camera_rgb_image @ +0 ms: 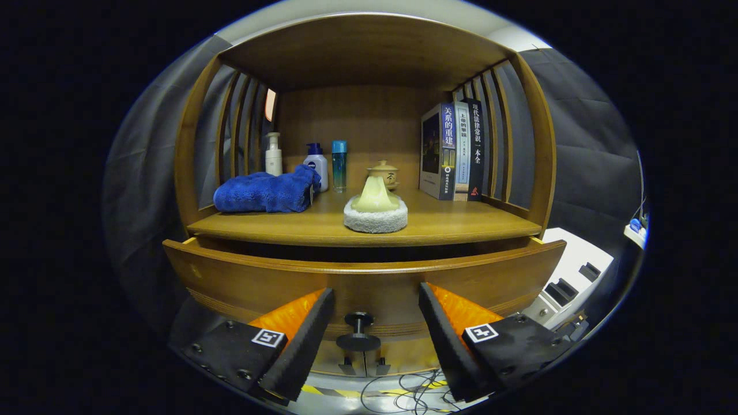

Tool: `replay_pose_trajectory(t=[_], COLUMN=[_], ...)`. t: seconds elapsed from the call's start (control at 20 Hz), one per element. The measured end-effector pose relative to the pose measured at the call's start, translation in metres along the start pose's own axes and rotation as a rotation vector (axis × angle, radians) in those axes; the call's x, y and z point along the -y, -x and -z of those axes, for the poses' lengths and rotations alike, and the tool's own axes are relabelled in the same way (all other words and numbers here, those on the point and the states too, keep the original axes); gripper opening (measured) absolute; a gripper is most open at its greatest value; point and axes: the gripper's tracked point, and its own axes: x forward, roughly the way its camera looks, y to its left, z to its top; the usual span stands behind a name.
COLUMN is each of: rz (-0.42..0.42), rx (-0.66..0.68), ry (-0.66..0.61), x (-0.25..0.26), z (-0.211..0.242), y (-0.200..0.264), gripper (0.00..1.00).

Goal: Pull open the drawer, take out the items inside it, and place them on the countertop above the cabinet.

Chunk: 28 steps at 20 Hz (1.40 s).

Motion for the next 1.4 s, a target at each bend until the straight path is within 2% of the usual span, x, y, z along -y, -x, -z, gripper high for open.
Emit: replay_pose_trajectory(t=[0.55,0.7,0.95,1.05,1.2,1.4], rz=[0.000,-0.015,-0.002,0.030,0.030,0.076], rx=[0.000,-0.010,-0.025,-0.026,0.009,0.086], ry=[-0.018,-0.069,-0.044,-0.031,-0.095,-0.022], x=[0.000,-0.002,0.007,0.019,0.025,0.041], z=[-0.008,-0.008,-0.012,-0.026,-0.064,-0.129], y=[-0.030,-0.037,-0.035,-0.025,0.003,0.044], gripper=[0.98,0.98,0.99,0.99,0.99,0.99])
